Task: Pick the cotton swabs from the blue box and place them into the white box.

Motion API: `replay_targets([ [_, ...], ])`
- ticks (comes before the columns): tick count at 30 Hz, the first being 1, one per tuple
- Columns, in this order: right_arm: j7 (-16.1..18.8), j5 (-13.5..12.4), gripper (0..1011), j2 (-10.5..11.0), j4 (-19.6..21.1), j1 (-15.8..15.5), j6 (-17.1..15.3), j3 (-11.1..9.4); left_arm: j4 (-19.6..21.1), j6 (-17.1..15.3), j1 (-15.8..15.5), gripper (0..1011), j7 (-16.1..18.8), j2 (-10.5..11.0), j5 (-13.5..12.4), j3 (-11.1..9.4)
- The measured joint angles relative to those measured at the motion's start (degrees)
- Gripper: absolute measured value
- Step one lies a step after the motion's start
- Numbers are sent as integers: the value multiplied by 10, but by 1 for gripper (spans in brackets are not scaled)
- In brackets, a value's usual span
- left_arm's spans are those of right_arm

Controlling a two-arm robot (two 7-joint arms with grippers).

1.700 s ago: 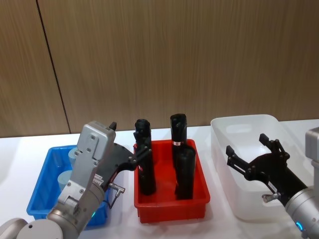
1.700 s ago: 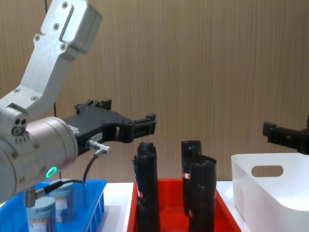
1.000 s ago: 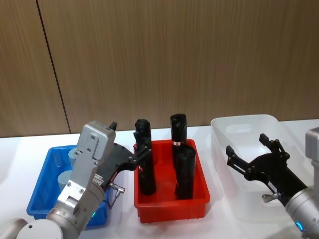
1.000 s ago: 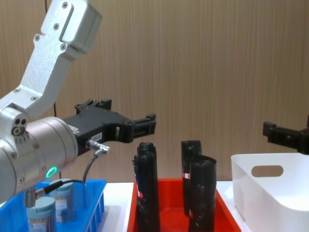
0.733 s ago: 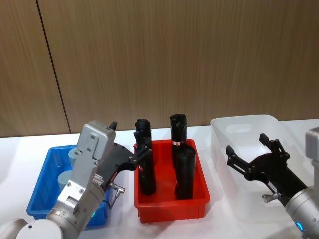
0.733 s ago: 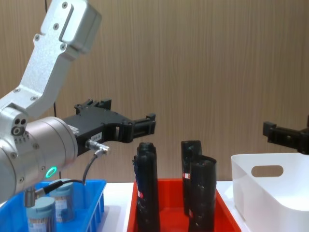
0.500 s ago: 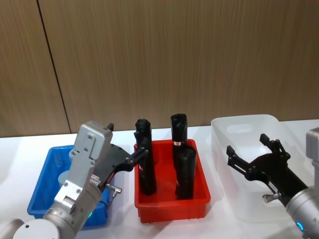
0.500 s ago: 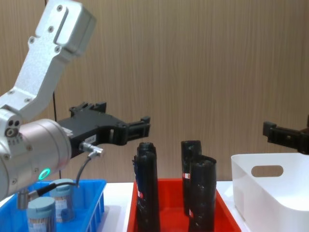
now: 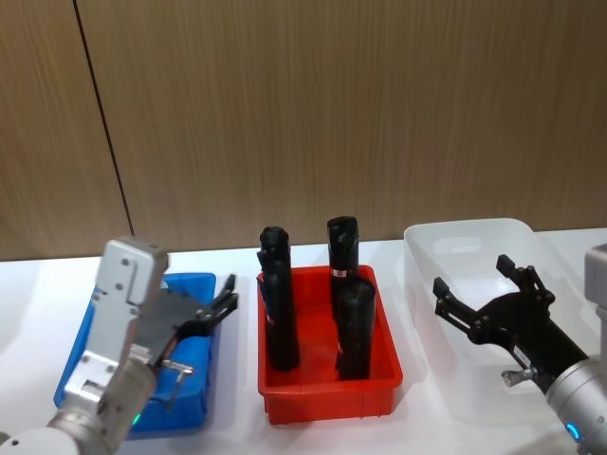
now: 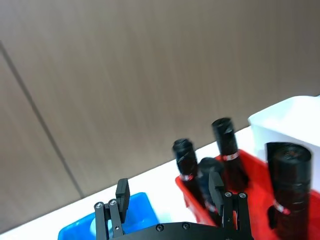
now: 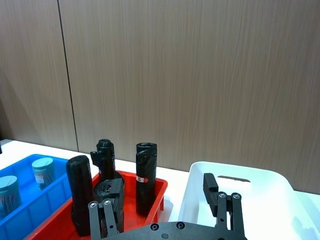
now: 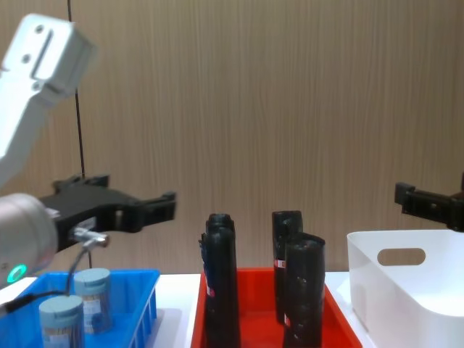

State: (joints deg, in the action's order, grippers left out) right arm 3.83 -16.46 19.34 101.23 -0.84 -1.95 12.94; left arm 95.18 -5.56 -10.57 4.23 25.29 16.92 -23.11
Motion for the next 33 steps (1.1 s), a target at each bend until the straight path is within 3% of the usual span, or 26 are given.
replay_targets([
  [9, 0, 0, 1001, 0, 0, 0, 0, 0, 9, -30, 23, 1004, 58, 18, 62, 23],
  [15, 0, 0, 1001, 0, 0, 0, 0, 0, 1, -46, 27, 1004, 77, 24, 100, 36],
  [24, 0, 0, 1001, 0, 0, 0, 0, 0, -34, -77, 16, 1004, 84, 21, 142, 51],
  [33, 0, 0, 1001, 0, 0, 0, 0, 0, -75, -108, -7, 1004, 72, 12, 159, 59],
])
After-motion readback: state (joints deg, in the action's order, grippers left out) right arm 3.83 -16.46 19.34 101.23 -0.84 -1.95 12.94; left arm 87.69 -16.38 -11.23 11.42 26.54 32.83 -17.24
